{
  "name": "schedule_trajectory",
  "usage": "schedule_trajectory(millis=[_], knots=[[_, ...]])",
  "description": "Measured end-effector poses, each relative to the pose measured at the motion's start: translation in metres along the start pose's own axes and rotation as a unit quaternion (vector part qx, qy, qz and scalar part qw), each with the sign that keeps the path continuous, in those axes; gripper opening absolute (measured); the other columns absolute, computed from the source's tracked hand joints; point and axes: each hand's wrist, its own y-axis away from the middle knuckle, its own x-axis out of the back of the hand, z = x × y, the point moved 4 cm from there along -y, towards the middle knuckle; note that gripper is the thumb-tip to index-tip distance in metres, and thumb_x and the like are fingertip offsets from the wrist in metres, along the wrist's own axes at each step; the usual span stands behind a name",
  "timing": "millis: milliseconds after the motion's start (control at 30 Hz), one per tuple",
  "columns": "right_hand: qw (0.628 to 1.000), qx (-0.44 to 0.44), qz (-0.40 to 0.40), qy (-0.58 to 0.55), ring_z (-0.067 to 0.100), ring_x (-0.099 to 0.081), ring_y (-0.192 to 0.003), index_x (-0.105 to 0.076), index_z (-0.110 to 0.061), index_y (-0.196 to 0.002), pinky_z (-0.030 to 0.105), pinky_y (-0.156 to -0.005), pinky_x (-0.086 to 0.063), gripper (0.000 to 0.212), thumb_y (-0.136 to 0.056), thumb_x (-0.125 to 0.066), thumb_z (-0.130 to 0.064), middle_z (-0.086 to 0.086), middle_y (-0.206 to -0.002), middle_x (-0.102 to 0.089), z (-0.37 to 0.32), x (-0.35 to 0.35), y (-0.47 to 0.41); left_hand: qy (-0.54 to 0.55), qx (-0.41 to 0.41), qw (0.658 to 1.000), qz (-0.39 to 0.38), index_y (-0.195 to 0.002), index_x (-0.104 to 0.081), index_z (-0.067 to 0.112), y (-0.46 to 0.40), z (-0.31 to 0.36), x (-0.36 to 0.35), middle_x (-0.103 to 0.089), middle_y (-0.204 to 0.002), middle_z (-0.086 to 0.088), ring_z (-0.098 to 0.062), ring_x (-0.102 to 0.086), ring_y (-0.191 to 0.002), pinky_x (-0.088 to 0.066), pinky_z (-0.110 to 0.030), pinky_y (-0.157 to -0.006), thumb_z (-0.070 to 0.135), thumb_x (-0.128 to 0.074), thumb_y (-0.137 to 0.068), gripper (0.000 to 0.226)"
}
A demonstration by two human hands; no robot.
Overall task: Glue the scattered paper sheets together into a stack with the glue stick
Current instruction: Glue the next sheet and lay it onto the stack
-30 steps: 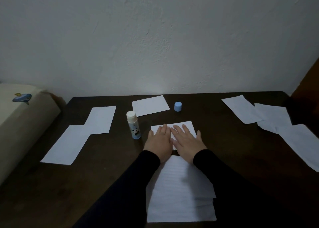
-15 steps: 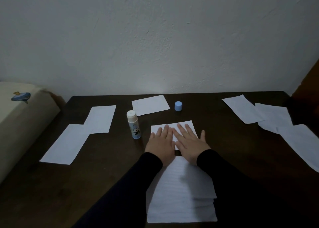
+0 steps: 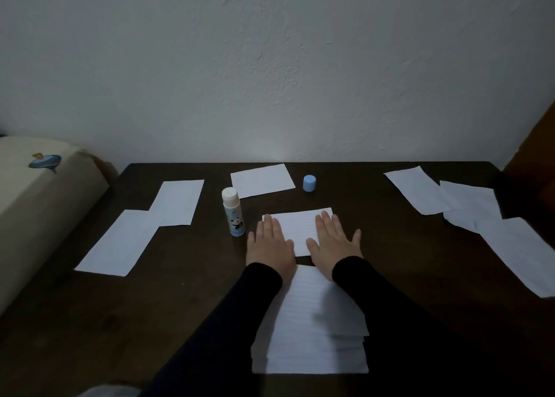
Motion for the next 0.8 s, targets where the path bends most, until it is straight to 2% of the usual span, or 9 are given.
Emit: schedule_trajectory(millis=[233,333,500,667,800], knots=[[0.997,0.039,-0.059,0.013,0.025,0.024,-0.145,0.013,-0.042,-0.149,0.064,-0.111,0.007,0.052,-0.103,-0.012,-0.042,-0.005,-0.158,0.026,-0.003,-0.007,0.023,-0.009,-0.089,0.996,-0.009,-0.154,-0.002,0.015,0.026,0.002,0.0,0.003,-0.162,-0.007,-0.025,-0.002,-0.148,-0.006,-0.046,-0.118,0.031,-0.019,-0.104,0.055],[0.997,0.06,-0.046,0.001,0.023,0.025,-0.144,0.013,-0.047,-0.148,0.067,-0.108,0.008,0.05,-0.103,-0.01,-0.041,-0.009,-0.157,0.025,-0.008,-0.003,0.017,-0.026,-0.118,0.993,-0.019,-0.154,-0.004,0.02,0.012,0.001,0.007,0.002,-0.162,-0.003,-0.025,-0.002,-0.148,-0.006,-0.048,-0.117,0.032,-0.019,-0.104,0.054],[0.999,0.048,-0.018,-0.009,0.018,0.021,-0.146,0.01,-0.042,-0.15,0.068,-0.108,0.007,0.052,-0.102,-0.011,-0.046,-0.012,-0.159,0.02,-0.009,-0.001,-0.003,-0.03,-0.093,0.995,-0.026,-0.154,-0.004,0.022,-0.018,0.0,0.011,0.003,-0.162,-0.003,-0.024,-0.004,-0.148,-0.008,-0.048,-0.118,0.036,-0.019,-0.104,0.054],[1.0,0.001,0.001,-0.009,0.016,0.016,-0.147,0.008,-0.029,-0.153,0.065,-0.11,0.006,0.07,-0.096,-0.017,-0.062,-0.006,-0.16,0.017,0.002,0.005,-0.01,0.018,-0.018,1.0,-0.001,-0.154,-0.002,0.012,-0.013,-0.002,0.005,0.002,-0.162,-0.007,-0.023,-0.001,-0.149,-0.009,-0.043,-0.119,0.04,-0.018,-0.104,0.059],[1.0,0.001,0.01,-0.03,0.016,0.014,-0.147,0.007,-0.026,-0.153,0.064,-0.111,0.004,0.076,-0.094,-0.021,-0.066,-0.005,-0.161,0.015,0.004,0.004,-0.009,0.021,-0.031,0.999,-0.024,-0.153,-0.005,0.011,0.007,-0.01,0.013,-0.002,-0.161,-0.008,-0.023,-0.006,-0.148,-0.012,-0.042,-0.119,0.034,-0.026,-0.104,0.058]])
